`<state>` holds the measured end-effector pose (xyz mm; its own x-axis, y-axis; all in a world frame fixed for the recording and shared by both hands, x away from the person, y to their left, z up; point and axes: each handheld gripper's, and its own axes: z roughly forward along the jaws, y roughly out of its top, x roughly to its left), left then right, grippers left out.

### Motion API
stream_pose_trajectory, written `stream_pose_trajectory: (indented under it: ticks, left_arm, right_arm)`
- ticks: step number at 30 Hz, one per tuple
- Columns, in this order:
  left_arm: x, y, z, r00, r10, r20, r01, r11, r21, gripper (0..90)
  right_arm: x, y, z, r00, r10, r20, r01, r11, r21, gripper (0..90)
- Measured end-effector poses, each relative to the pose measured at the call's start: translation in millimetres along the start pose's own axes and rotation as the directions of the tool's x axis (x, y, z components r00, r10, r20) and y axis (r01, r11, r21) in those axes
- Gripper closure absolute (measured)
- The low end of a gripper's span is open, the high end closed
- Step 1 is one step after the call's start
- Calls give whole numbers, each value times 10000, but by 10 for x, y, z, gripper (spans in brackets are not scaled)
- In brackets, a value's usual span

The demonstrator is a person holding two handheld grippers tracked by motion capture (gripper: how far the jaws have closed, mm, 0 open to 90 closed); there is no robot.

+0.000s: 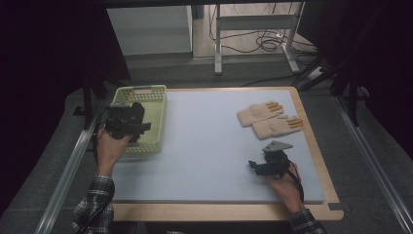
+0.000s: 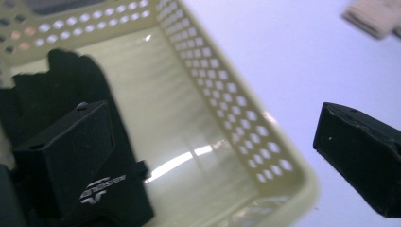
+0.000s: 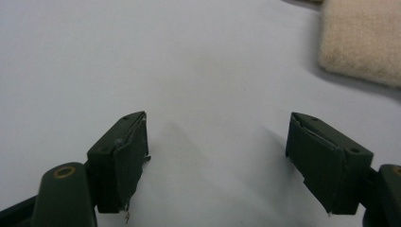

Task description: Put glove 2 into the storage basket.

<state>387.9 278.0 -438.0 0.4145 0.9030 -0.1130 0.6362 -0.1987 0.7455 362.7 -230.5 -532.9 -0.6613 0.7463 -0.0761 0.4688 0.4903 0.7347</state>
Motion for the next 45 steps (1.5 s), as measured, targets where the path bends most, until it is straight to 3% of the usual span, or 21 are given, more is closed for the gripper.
stream_pose_trajectory:
  ticks: [5,9,19,27,30,33,40,45]
  left_arm:
    - [-274,-31,-52,9966,678,460,-664,9973,-320,0]
    - [-491,-53,-81,9891,1323,652,-1294,9905,-469,0]
    - [-1006,-214,-3,9632,2273,1432,-2135,9712,-1056,0]
    - [-1291,-471,185,9420,2841,1788,-2658,9566,-1196,0]
    - [-1362,-594,261,9375,3020,1729,-2863,9518,-1098,0]
    - [-1387,-726,344,9372,3069,1655,-2959,9511,-885,0]
    - [-1291,-976,508,9485,2753,1569,-2757,9610,-191,0]
    - [-1248,-1063,597,9518,2899,1004,-2952,9545,419,0]
  right_arm:
    - [0,0,-1,10000,30,-12,-30,10000,22,214]
    - [0,0,-1,10000,41,-22,-41,10000,23,214]
    - [-2,0,0,10000,36,-28,-36,10000,27,214]
    - [-9,1,2,9999,115,-85,-115,9999,51,214]
    - [-12,2,2,9999,129,-97,-129,9999,57,214]
    - [-13,2,3,9998,147,-107,-146,9999,63,214]
    - [-18,3,4,9998,171,-129,-170,9998,80,214]
    - [-23,6,3,9996,214,-172,-213,9997,101,214]
